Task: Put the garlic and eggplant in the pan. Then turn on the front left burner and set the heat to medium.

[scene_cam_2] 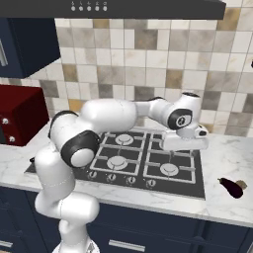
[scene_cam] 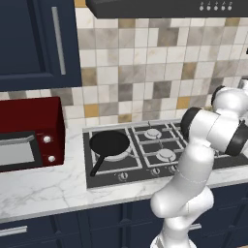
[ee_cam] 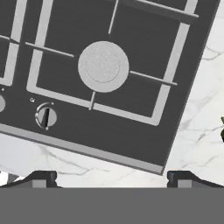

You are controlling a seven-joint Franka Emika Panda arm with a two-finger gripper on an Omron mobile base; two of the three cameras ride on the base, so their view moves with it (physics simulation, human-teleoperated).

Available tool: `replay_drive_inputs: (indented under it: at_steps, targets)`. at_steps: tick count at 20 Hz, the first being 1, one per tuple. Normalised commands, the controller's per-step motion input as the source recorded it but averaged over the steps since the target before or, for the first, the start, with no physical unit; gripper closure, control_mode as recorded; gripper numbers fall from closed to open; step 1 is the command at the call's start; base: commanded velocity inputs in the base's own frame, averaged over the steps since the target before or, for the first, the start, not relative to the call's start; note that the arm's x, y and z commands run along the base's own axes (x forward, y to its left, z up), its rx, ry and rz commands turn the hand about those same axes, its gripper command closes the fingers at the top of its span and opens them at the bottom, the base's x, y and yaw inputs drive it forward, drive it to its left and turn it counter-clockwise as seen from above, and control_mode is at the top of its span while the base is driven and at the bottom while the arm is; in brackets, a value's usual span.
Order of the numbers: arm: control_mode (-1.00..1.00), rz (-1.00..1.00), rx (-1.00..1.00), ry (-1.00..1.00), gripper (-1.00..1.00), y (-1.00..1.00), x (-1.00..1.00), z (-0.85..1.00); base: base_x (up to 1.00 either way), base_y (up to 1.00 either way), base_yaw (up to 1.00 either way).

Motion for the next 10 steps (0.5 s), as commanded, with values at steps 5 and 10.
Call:
replay_drive_inputs:
  at_steps: [5, 10]
  targets:
    - [-1.0, -0.03, 0.0, 0.0, -1.0, -0.45, 0.0, -0.34, 0.0, 0.0, 0.0]
    - [-1.0, -0.07, 0.0, 0.0, -1.0, -0.63, 0.0, -0.28, 0.0, 0.0, 0.0]
